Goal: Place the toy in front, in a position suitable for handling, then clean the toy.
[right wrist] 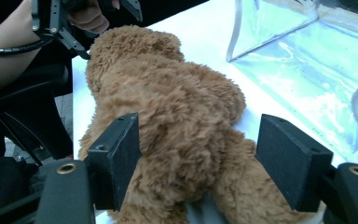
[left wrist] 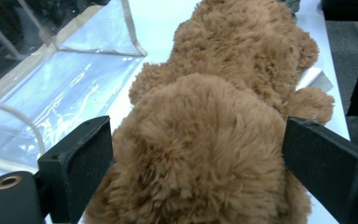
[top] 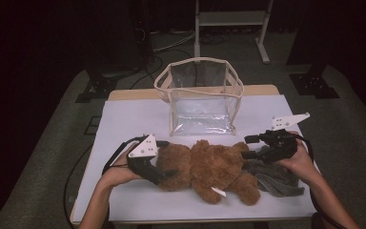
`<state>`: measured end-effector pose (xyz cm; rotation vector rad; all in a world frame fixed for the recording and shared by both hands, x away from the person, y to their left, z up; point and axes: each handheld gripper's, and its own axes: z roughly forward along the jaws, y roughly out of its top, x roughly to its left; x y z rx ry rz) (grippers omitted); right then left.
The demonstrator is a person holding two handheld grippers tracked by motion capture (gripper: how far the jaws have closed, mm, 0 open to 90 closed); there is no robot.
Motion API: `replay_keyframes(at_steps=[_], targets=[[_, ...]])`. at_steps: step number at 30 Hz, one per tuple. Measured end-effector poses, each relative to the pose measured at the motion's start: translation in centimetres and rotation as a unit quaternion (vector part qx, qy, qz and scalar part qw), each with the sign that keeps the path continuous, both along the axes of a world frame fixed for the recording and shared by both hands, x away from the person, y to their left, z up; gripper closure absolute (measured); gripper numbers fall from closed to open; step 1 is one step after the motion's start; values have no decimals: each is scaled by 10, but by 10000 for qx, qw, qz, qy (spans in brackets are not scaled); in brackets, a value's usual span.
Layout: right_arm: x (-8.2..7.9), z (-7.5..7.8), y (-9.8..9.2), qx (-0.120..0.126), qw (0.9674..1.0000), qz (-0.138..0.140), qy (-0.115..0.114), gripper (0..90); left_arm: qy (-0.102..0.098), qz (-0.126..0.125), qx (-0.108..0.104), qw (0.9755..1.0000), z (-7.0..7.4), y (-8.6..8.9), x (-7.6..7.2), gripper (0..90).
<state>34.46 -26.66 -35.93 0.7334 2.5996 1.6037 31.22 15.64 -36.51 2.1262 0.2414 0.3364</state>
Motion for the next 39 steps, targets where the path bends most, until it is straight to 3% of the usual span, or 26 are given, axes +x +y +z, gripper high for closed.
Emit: replay_keyframes(at_steps=[16,39], targets=[[36,31,26,-417,9989,230,-22,300,-83,202,-88,9997,4,21,0,71],[54,51,57,-531,9972,481,-213,300,-125,161,-181,9996,11,28,-1,70]])
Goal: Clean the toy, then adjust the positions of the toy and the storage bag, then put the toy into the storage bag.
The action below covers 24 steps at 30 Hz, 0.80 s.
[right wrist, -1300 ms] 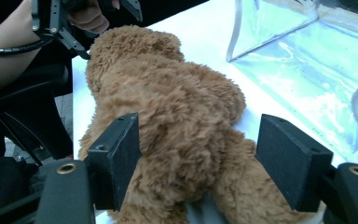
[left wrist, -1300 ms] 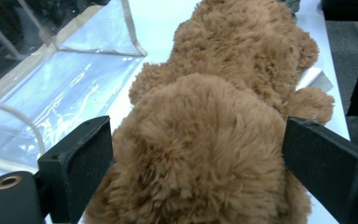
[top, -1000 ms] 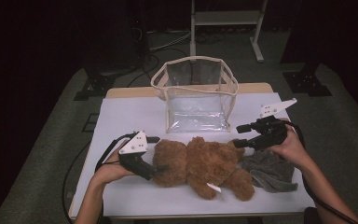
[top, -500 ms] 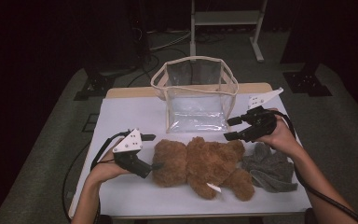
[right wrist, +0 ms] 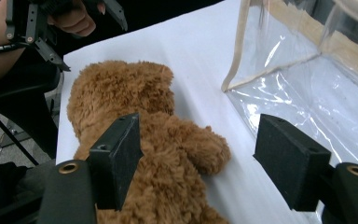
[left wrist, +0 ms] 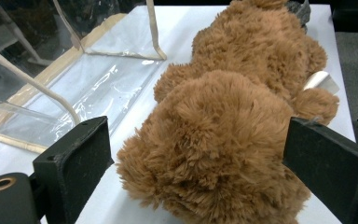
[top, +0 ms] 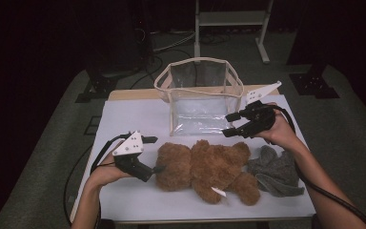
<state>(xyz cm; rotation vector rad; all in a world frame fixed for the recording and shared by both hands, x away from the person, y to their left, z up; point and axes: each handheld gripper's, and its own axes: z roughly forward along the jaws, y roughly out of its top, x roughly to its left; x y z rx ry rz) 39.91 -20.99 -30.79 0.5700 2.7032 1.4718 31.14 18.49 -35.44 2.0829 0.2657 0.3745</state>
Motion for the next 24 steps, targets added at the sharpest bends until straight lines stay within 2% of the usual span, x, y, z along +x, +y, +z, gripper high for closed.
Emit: replay_keyframes(at_steps=[15,24], targets=[[6,8,14,-57,9999,105,-19,304,-34,15,-31,10000,3,6,-3,70],[10,12,19,-104,9998,160,-26,306,16,3,7,10000,1,7,-2,70]])
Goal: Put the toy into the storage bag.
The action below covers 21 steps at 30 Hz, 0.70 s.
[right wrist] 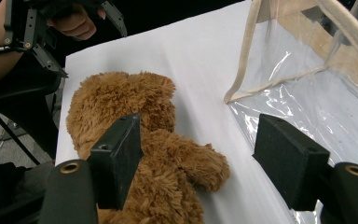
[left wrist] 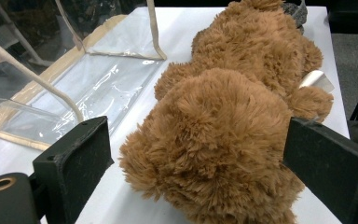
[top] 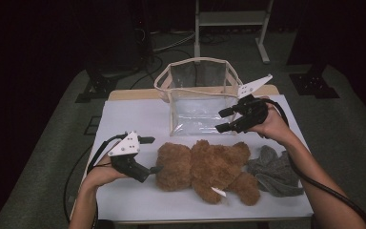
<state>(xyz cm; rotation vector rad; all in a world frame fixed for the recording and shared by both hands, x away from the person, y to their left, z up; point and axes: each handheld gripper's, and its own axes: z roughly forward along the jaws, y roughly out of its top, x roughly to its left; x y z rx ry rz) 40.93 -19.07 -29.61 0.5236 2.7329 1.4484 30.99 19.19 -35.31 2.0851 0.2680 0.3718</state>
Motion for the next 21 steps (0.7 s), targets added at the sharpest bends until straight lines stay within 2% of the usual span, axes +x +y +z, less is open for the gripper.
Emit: replay_keyframes(at_steps=[21], targets=[[19,23,20,-199,9993,298,-74,319,102,55,41,9999,-3,6,2,70]])
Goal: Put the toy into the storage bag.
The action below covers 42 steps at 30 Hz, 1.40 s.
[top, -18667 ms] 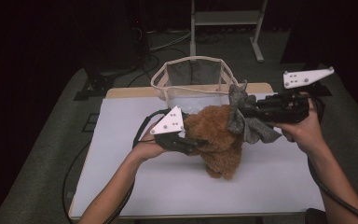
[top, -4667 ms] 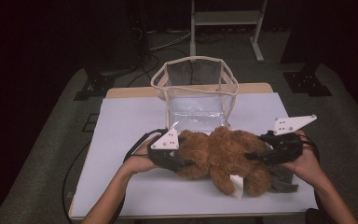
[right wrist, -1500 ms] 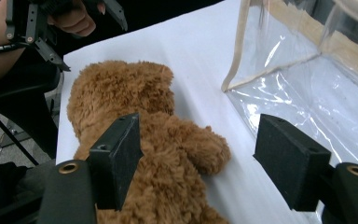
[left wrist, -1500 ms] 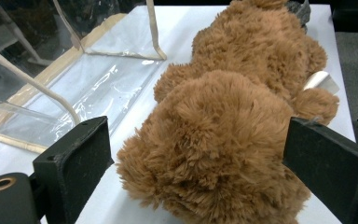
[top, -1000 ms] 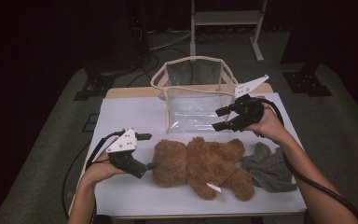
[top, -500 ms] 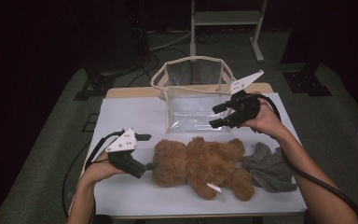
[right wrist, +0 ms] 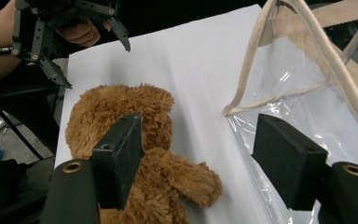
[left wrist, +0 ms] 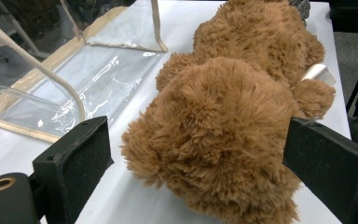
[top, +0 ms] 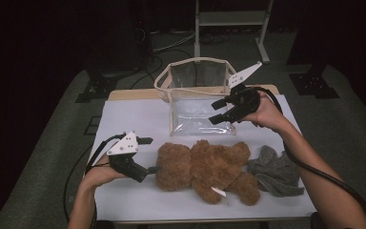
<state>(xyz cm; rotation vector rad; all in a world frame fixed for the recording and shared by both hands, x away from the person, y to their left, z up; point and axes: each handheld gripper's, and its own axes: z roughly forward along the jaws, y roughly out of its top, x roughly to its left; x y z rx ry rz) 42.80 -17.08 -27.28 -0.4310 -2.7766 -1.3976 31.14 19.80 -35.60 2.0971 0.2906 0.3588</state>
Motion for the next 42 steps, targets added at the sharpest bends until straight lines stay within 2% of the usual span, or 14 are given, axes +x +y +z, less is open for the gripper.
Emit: replay_keyframes(at_steps=[9,13,31,42], targets=[[12,8,9,-132,9999,102,-45,327,19,46,0,10000,0,2,2,69],[19,13,10,-143,9999,74,-36,329,58,58,-9,10000,-1,2,4,45],[50,30,24,-377,9993,4,-78,357,79,95,-52,9999,-1,8,5,39],[73,20,25,-414,9990,-187,50,404,67,58,-77,9999,0,9,4,38]])
